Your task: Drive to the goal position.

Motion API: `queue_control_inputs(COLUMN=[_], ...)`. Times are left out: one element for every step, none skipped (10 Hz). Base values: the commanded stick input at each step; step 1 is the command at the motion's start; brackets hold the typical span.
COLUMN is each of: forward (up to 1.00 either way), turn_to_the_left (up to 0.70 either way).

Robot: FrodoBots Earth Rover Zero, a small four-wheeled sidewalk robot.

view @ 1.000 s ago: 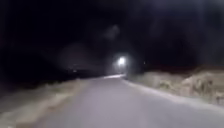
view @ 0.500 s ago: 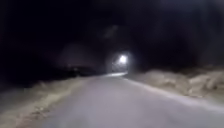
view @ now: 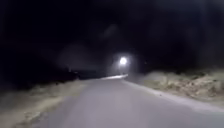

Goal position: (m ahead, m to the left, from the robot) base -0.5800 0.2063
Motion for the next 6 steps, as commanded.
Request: queue_control_inputs(forward=[1.00, 1.00, 0.69, 0.32, 0.00, 0.00], turn_to_the_left=[0.02, 0.03, 0.04, 0.05, -0.01, -0.44])
